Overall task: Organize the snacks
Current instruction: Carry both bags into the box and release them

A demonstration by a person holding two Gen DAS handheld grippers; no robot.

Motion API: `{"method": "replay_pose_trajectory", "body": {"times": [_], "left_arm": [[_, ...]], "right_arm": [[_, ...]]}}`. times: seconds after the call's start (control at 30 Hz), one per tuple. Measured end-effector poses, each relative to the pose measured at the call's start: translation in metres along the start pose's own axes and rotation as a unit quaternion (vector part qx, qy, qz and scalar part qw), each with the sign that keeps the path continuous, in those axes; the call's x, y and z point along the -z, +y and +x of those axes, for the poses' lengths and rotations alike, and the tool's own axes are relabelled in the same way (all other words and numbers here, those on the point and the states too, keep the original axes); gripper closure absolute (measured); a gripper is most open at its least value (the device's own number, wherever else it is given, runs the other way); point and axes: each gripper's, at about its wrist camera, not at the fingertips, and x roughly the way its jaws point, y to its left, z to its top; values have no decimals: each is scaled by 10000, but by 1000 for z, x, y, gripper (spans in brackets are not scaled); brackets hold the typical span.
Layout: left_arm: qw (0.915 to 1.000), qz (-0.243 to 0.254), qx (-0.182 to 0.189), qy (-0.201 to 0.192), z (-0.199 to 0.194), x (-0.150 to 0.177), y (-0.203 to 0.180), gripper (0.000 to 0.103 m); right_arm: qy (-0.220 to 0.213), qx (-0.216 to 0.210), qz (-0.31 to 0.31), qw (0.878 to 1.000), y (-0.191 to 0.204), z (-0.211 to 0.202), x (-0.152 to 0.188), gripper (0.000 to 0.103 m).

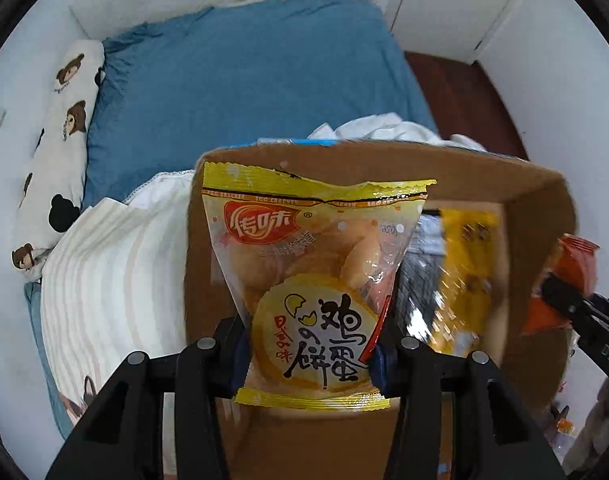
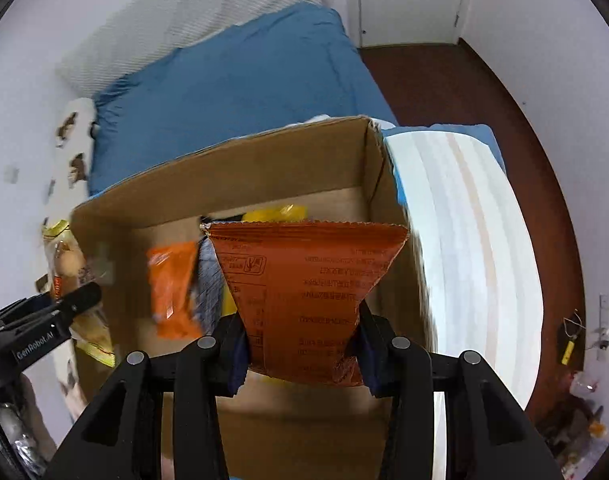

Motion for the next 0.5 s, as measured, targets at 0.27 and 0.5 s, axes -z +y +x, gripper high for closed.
{"method": "replay_pose_trajectory", "body": {"times": [0.27,0.5], "left_arm": [[9978,-98,-37,652,57,-27,9,58],[9958,-168,487,753,54,-25,-4,26]], "right_arm": [[317,316,-18,9990,3,51,-23,54],[346,382,-286,9983,19,58,-25,13]]}}
